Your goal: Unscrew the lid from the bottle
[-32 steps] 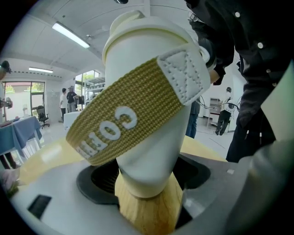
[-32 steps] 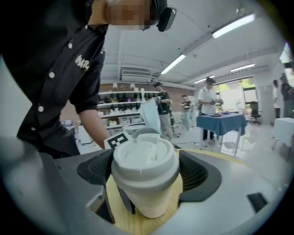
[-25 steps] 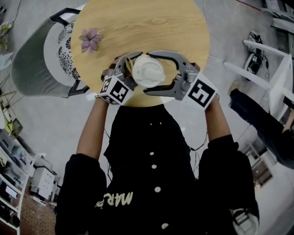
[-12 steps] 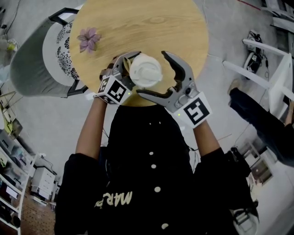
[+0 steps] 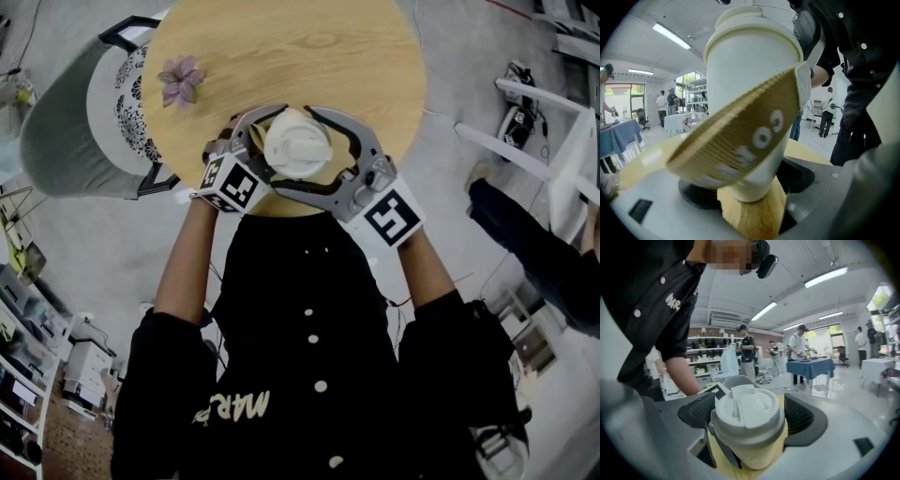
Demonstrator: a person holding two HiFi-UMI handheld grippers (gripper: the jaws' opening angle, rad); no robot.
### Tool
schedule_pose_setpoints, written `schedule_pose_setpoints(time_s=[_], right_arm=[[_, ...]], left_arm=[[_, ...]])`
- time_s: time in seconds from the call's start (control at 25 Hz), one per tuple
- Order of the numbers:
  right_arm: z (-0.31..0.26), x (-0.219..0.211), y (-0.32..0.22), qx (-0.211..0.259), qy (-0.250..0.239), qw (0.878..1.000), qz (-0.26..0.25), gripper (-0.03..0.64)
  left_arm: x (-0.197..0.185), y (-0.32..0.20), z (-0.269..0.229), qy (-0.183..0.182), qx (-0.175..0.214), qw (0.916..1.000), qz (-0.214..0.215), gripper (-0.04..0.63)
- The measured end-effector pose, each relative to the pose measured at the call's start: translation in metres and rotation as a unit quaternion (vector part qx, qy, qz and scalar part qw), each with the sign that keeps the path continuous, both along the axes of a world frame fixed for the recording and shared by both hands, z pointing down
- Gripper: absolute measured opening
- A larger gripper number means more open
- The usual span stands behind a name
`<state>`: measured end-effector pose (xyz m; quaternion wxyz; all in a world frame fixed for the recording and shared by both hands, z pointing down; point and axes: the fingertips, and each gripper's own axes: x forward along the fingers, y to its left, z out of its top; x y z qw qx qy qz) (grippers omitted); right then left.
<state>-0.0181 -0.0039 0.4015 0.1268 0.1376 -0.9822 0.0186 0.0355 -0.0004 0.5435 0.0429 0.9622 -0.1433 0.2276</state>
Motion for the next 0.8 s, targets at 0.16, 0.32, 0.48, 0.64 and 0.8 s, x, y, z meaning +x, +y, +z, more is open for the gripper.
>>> schedule_pose_setpoints(time_s=[0.16, 0.32, 0.48, 0.64, 0.8], right_arm=[[0.001, -0.003, 0.008, -0.021, 0.001, 0.987, -0.156, 0.461], [0.004, -0.005, 0.009, -0.041, 0.025, 0.982, -0.183, 0.462], [0.008, 0.004, 0.001, -0.059, 0.035, 0.993, -0.1, 0.499], [0.009, 0.013, -0.004, -0.056, 0.008, 0.998, 0.026, 0.502], [0.01, 0.007, -0.006, -0.035, 0.005, 0.995, 0.089, 0.502]], left_arm=[[-0.001, 0.0, 0.001, 0.0, 0.001, 1.0, 0.001, 0.357], [-0.002, -0.001, 0.002, 0.0, 0.0, 1.0, -0.001, 0.357], [-0.001, -0.001, 0.003, 0.003, -0.001, 1.0, -0.005, 0.358], [-0.002, 0.0, 0.003, 0.002, -0.001, 1.0, -0.006, 0.358], [-0.001, -0.002, 0.001, 0.0, 0.0, 1.0, -0.008, 0.359]])
